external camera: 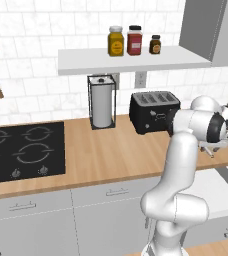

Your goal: Pick the whisk from the drawer and place it on the counter.

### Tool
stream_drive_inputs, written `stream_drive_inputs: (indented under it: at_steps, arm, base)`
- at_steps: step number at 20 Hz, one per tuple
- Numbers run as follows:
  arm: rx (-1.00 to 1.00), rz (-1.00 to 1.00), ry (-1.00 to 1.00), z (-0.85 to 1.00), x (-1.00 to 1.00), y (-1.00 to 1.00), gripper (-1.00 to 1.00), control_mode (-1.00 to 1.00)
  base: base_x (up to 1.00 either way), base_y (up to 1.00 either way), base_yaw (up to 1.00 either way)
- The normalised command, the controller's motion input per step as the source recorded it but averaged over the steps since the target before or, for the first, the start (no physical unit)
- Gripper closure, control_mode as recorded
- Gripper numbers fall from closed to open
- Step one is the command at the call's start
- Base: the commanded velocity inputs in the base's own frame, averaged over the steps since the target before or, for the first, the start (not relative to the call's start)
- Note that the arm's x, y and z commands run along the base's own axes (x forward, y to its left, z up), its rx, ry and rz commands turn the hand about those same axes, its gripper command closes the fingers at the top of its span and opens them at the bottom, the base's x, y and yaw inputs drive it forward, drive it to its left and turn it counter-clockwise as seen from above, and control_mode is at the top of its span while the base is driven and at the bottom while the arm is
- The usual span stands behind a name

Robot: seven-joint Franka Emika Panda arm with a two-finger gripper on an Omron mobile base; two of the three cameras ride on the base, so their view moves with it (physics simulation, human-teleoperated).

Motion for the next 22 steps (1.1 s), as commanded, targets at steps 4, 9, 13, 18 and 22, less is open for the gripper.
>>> stream_drive_inputs:
  at_steps: [4, 9, 13, 18, 22]
  arm:
    - [-0.04, -0.1, 0.0, 0.47, -0.02, 0.54, -1.0, -1.0]
    - [-0.03, -0.1, 0.0, 0.63, -0.29, 0.89, -1.0, -1.0]
    - [-0.04, -0.11, 0.0, 0.42, -0.52, 1.0, -1.0, -1.0]
    - [-0.07, -0.09, -0.02, 0.75, -0.44, 1.0, -1.0, -1.0]
    - [-0.11, -0.08, -0.01, 0.93, -0.49, 1.0, -1.0, -1.0]
  base:
    - [0.0, 0.0, 0.0]
    - [0.0, 0.0, 0.0]
    - [0.0, 0.0, 0.0]
    - [0.0, 0.0, 0.0]
    - [0.0, 0.0, 0.0]
